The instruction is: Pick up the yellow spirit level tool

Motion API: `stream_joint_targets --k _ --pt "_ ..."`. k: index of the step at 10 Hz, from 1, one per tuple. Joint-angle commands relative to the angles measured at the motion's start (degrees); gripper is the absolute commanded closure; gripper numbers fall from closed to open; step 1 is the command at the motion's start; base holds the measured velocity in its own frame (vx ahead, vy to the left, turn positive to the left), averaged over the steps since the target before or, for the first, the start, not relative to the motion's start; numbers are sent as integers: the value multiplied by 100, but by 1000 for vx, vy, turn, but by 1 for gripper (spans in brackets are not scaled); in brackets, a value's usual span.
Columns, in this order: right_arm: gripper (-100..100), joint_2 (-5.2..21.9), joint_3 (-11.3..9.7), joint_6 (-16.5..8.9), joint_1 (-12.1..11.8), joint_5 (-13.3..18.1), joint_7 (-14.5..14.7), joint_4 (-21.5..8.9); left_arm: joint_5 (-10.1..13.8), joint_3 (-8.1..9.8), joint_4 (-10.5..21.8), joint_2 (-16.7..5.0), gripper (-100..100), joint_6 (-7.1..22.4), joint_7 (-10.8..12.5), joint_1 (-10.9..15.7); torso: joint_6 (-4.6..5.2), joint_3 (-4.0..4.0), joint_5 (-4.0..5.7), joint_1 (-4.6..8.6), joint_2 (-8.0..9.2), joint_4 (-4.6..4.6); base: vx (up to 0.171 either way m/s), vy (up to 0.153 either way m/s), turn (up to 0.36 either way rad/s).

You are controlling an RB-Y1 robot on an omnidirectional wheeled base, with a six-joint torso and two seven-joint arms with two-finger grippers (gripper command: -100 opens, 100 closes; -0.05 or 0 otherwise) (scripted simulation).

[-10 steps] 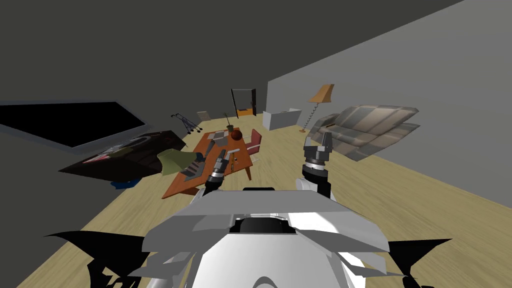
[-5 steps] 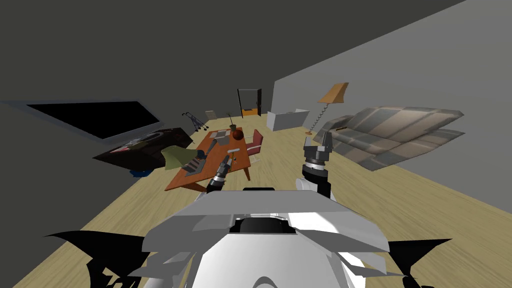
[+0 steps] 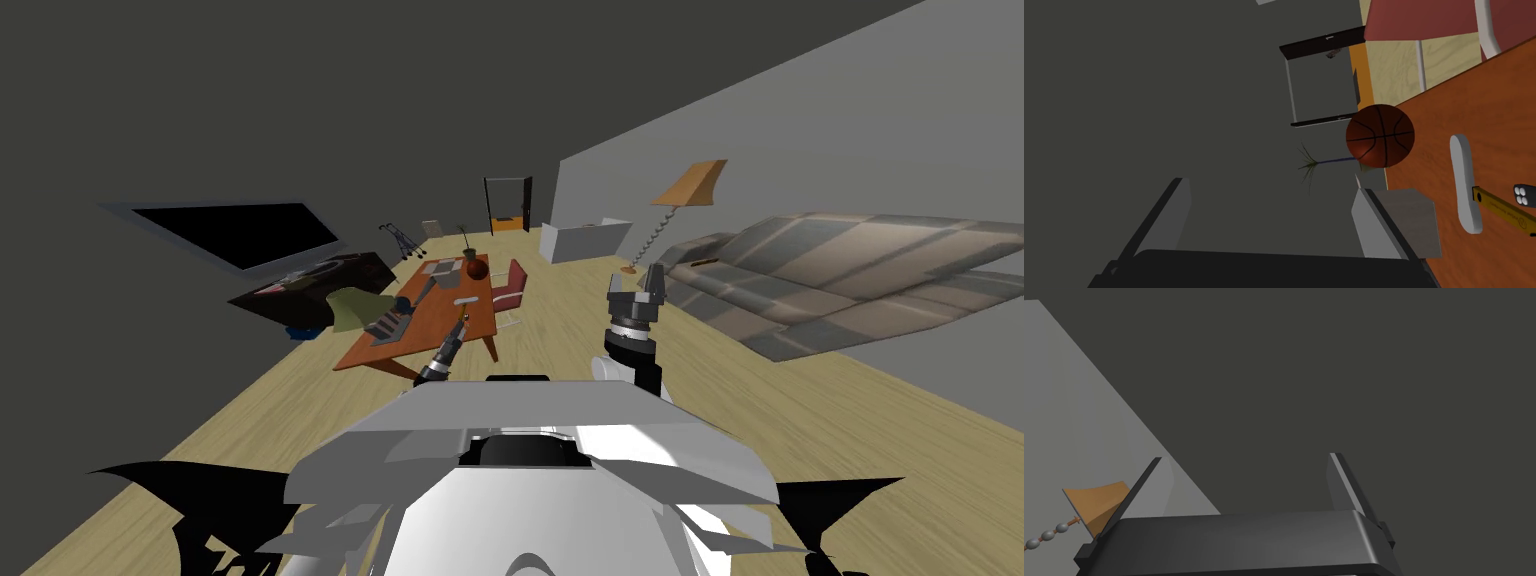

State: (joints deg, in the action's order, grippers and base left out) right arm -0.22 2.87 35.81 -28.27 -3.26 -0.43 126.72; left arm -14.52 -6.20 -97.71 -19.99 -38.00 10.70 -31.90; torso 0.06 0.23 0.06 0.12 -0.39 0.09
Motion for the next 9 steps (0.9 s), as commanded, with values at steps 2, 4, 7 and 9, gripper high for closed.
stream_joint_targets --k 2,4,7,9 --pt "0 0 0 0 -1 0 0 0 -134 -88 356 -163 -100 -90 -11 -45 -5 -1 1 14 1 0 35 -106 146" --pt "0 0 0 0 0 0 0 0 -264 -176 665 -329 -100 -158 -18 -62 0 1 -1 -6 -3 0 38 -73 95" --pt "0 -1 0 0 -2 0 0 0 -398 -270 1132 -502 -100 -223 -31 -76 -3 10 5 30 -19 3 65 -138 129" --pt "0 0 0 0 0 0 0 0 -535 -369 1356 -680 -100 -284 -50 -86 0 2 1 -2 -4 1 29 -61 75"
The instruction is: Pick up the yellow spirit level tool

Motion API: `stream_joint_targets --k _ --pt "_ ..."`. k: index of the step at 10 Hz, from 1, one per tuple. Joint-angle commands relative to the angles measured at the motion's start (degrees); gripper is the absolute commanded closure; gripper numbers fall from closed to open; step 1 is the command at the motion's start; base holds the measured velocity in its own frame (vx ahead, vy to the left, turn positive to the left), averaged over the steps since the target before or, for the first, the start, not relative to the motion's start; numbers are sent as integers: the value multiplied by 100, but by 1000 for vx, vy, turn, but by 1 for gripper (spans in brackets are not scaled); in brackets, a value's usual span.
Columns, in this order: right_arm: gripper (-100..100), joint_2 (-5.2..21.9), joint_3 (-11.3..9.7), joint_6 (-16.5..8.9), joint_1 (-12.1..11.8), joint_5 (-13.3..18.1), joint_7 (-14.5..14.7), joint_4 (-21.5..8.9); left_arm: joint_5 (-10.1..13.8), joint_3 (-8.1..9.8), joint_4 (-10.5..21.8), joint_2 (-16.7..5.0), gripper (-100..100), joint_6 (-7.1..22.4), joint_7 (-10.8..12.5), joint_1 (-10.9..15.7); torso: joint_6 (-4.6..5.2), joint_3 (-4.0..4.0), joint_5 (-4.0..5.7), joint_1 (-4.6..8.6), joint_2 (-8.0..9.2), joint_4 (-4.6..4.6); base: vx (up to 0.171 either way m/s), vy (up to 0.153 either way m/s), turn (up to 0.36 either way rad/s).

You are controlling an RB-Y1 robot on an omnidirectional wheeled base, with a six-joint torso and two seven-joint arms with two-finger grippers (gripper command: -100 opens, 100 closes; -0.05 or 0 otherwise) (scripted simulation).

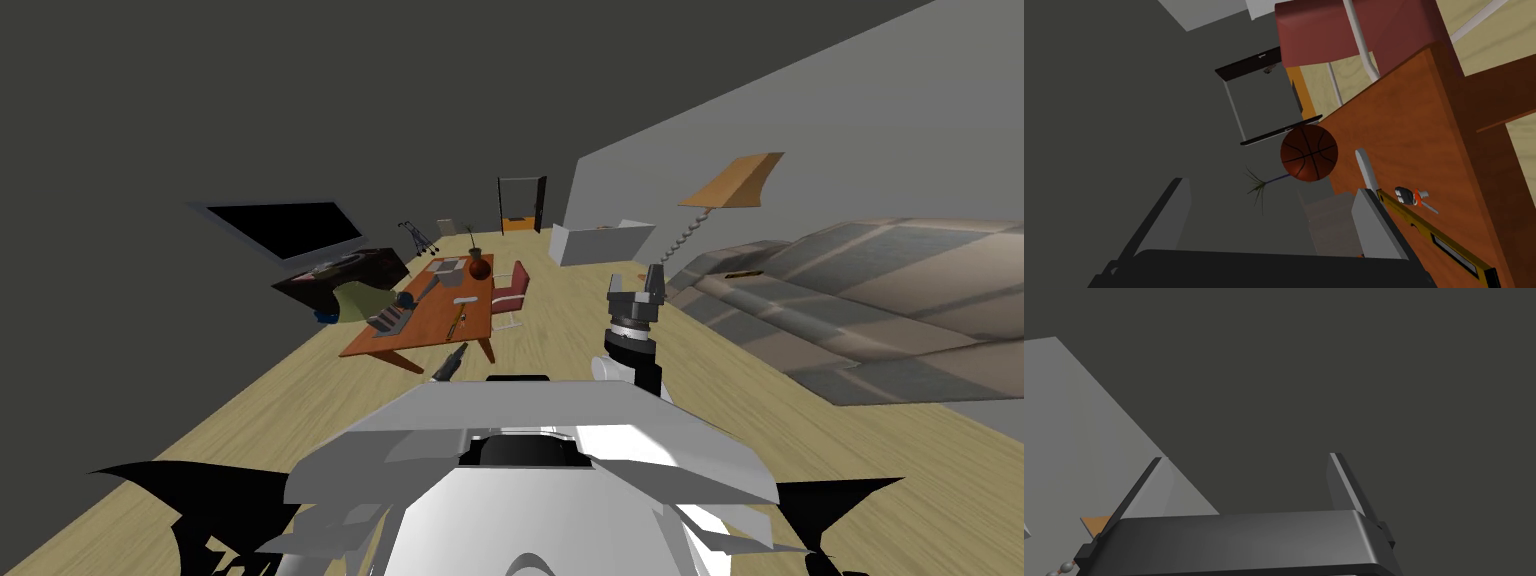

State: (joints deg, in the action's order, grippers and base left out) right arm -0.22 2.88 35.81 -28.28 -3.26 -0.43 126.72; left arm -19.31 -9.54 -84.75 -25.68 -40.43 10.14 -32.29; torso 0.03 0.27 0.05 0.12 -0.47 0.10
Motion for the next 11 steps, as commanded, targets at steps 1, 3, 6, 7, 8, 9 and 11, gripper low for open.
stream_joint_targets --k 1,3,6,7,8,9,11 --pt "0 0 0 0 0 0 0 0 -56 -34 250 -112 -100 -41 6 -47 0 0 0 0 0 0 64 -97 96" --pt "0 0 0 0 1 0 0 0 -194 -137 468 -294 -100 -98 -19 -53 4 1 0 -7 -1 0 53 -63 65" --pt "0 0 0 0 1 0 0 0 -334 -244 851 -481 -100 -150 -49 -55 4 1 0 -6 0 0 47 -84 62" --pt "0 0 0 0 0 0 0 0 -334 -244 1035 -481 -100 -150 -49 -55 1 2 1 5 -3 1 63 -98 89" --pt "0 0 0 0 1 0 0 0 -473 -354 1171 -670 -100 -197 -85 -53 3 4 3 7 -8 1 113 -127 135" --pt "0 0 0 0 0 0 0 0 -473 -354 1352 -670 -100 -197 -85 -53 2 13 4 17 -24 4 90 -125 55" --pt "0 0 0 0 1 0 0 0 -612 -464 1590 -861 -100 -239 -127 -46 4 5 1 -8 -7 2 59 -56 24"
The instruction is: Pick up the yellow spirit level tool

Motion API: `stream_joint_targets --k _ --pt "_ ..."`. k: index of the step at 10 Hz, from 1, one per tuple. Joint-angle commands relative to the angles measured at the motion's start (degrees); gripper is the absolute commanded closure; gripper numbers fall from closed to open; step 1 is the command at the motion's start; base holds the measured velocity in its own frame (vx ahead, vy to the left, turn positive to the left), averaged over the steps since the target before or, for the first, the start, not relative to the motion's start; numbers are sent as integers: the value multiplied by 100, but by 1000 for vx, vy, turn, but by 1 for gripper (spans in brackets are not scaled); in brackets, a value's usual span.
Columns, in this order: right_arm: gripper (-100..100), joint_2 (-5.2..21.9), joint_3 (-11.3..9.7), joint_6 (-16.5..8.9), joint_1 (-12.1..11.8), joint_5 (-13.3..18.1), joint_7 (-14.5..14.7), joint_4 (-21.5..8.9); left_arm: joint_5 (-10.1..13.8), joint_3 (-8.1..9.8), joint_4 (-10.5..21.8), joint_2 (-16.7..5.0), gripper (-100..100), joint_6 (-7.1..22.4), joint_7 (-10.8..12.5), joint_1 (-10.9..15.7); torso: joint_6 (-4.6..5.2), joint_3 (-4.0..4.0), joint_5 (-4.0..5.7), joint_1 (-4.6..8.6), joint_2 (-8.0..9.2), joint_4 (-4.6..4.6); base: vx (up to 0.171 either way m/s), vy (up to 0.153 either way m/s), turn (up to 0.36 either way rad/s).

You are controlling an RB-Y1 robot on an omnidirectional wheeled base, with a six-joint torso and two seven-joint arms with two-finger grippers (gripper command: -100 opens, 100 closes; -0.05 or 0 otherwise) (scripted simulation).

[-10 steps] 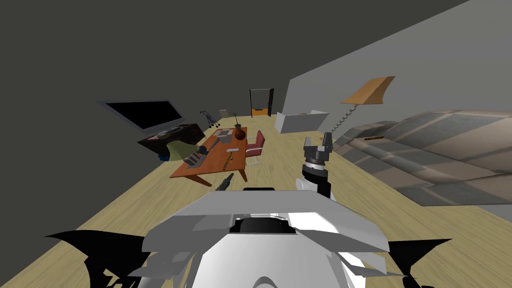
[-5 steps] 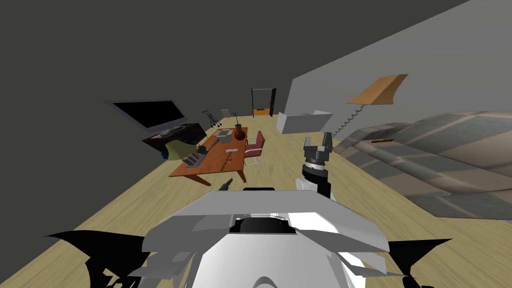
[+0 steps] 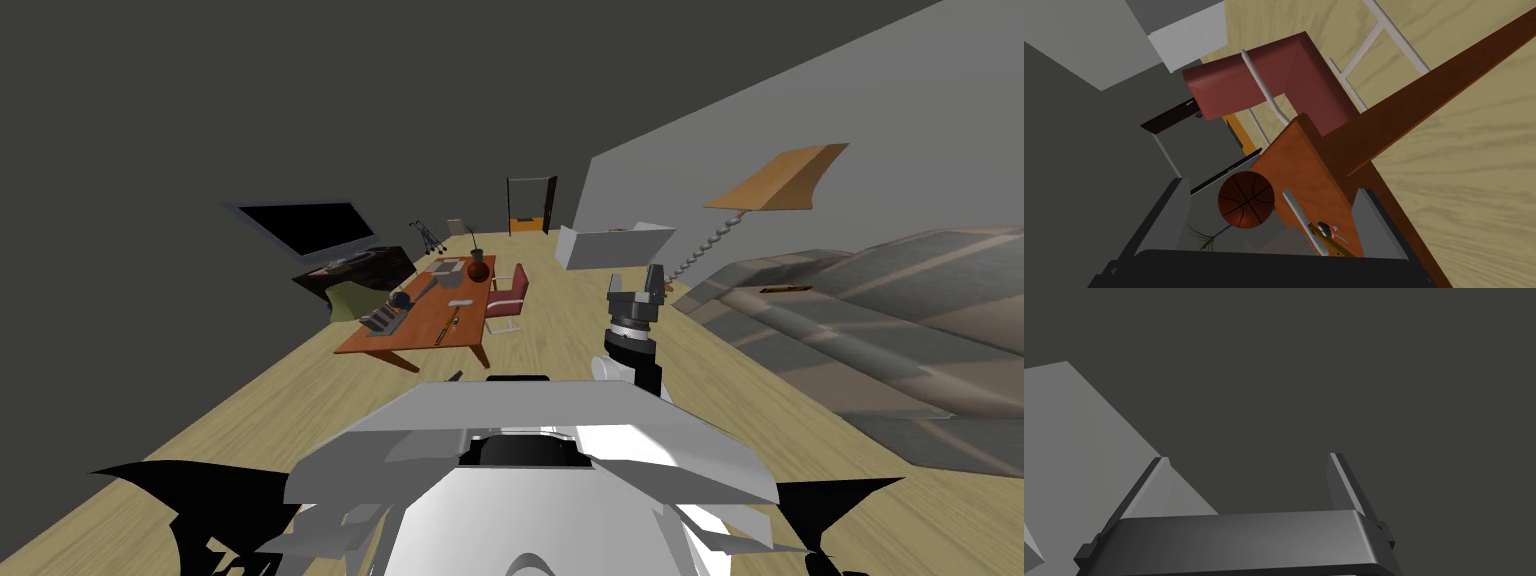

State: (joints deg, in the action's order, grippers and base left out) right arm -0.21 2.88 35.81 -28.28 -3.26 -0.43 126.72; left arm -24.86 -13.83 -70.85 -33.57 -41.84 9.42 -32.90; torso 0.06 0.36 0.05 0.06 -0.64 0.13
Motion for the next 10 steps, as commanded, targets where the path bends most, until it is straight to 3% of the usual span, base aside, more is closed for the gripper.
stream_joint_targets --k 1,3,4,6,7,10 --pt "0 0 0 0 0 0 0 0 -57 -35 286 -72 -100 -99 -54 15 0 0 0 0 0 0 86 -82 54" --pt "0 0 0 0 1 0 0 0 -57 -35 426 -72 -100 -99 -54 15 1 -5 -1 -7 11 -1 18 -20 6" --pt "0 1 0 0 1 0 0 0 -194 -146 591 -265 -100 -134 -101 27 1 -12 -4 -21 23 -4 64 -62 59" --pt "0 0 0 0 0 0 0 0 -194 -146 811 -265 -100 -134 -101 27 1 2 1 4 -2 1 76 -64 24" --pt "0 0 0 0 1 0 0 0 -330 -256 981 -457 -100 -164 -152 44 2 -2 -1 -7 6 0 83 -64 36" --pt "0 0 0 0 0 0 0 0 -462 -364 1432 -647 -100 -187 -207 66 2 10 0 0 -18 4 119 -62 26"
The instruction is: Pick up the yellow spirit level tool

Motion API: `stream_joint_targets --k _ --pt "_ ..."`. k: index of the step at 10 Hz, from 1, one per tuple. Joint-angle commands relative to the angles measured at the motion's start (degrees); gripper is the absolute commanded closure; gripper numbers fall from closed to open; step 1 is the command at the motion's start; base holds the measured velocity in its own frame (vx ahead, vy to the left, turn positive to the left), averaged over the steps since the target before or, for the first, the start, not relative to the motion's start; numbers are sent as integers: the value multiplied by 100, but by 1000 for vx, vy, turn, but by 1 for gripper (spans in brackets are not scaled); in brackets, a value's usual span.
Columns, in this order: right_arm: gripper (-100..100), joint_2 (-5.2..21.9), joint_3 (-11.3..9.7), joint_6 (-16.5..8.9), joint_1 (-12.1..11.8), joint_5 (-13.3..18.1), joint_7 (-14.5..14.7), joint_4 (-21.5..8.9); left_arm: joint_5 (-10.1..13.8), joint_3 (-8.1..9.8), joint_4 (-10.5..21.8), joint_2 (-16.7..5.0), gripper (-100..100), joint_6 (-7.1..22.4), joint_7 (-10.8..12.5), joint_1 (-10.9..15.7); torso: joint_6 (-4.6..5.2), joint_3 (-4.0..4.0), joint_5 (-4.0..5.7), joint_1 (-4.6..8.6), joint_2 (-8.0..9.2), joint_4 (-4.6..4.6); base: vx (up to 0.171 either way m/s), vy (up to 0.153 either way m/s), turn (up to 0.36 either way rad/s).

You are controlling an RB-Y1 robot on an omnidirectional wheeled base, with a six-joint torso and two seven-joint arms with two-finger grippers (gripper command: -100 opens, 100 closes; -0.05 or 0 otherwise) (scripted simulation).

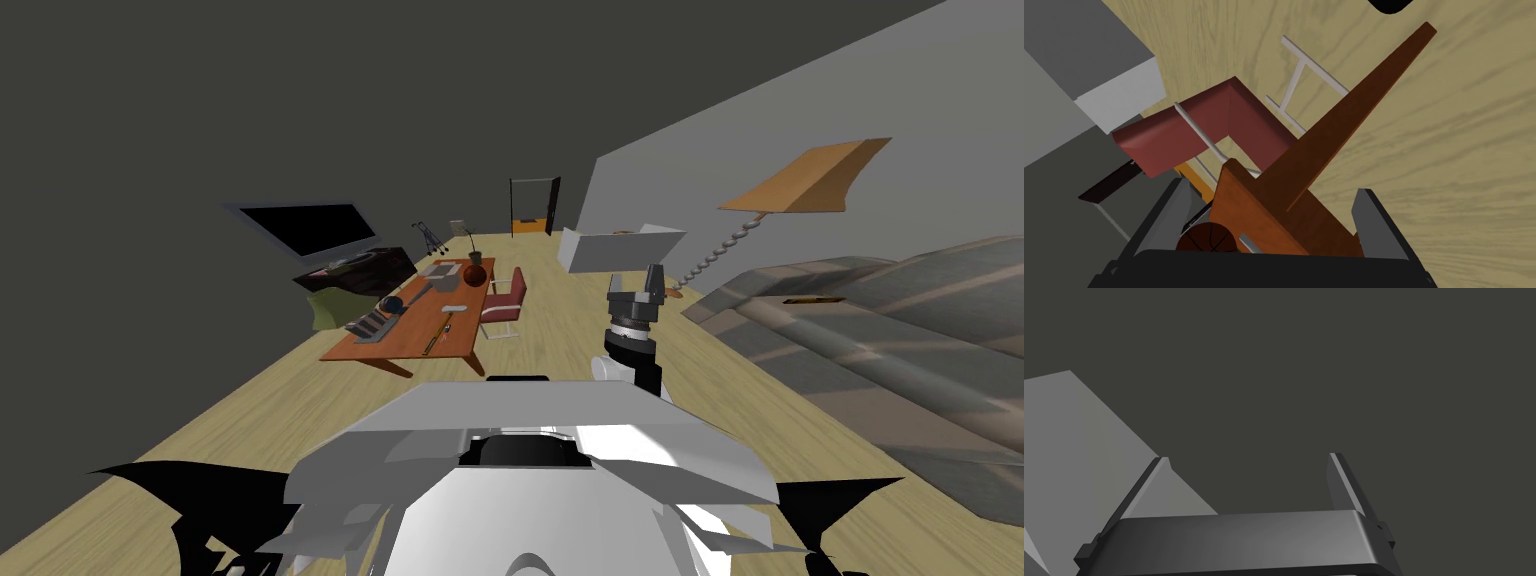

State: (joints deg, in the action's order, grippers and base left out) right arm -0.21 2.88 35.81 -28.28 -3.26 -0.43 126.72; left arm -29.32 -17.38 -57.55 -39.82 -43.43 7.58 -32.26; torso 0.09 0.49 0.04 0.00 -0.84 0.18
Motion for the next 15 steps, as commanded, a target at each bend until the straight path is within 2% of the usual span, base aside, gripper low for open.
stream_joint_targets --k 1,3,4,5,6,7,8,9,10,11,12,13,14,15 --pt "0 0 0 0 0 0 0 0 -16 -10 231 -22 -100 -28 -24 2 0 0 0 0 0 0 61 -30 -2" --pt "0 0 0 0 0 0 0 0 -270 -220 764 -386 -100 -59 -145 60 0 -10 0 0 17 -4 141 -80 -4" --pt "0 0 0 0 -1 0 0 0 -270 -220 900 -386 -100 -59 -145 60 0 6 2 12 -14 2 186 -58 4" --pt "0 0 0 0 -1 0 0 0 -270 -220 852 -386 -100 -59 -145 60 0 10 2 2 -17 4 88 -15 3" --pt "0 0 0 0 0 0 0 0 -270 -220 940 -386 -100 -59 -145 60 1 -2 -3 -12 6 -1 13 0 -7" --pt "0 0 0 0 1 0 0 0 -390 -322 1115 -557 -100 -68 -210 95 0 -18 -4 -19 33 -6 86 -24 -37" --pt "0 0 0 0 1 0 0 0 -390 -322 1260 -557 -100 -68 -210 95 1 -12 -4 -14 19 -5 119 -13 -12" --pt "0 1 0 0 0 0 0 0 -505 -422 1451 -718 -100 -73 -277 136 0 -6 -4 -17 10 -2 169 -20 -43" --pt "0 0 0 0 0 0 0 0 -615 -519 1810 -867 -100 -76 -346 180 1 4 -3 -16 -8 1 265 -25 -96" --pt "0 1 0 0 -1 0 0 0 -615 -519 1885 -867 -100 -76 -346 180 4 22 -3 -15 -40 7 220 -19 -29" --pt "0 1 1 0 -1 0 0 0 -719 -614 2024 -1002 -100 -76 -415 228 1 21 -3 -14 -35 8 220 1 -54" --pt "0 1 1 0 -1 0 0 0 -719 -614 2160 -1002 -100 -76 -415 228 2 20 -4 -21 -35 7 149 10 -41" --pt "0 1 1 0 0 0 0 0 -719 -614 2160 -1002 -100 -76 -415 228 1 10 -5 -23 -14 4 38 2 -7" --pt "0 1 0 0 1 0 0 0 -816 -705 2311 -1122 -100 -75 -485 281 0 -10 -5 -20 21 -3 94 -21 -88"
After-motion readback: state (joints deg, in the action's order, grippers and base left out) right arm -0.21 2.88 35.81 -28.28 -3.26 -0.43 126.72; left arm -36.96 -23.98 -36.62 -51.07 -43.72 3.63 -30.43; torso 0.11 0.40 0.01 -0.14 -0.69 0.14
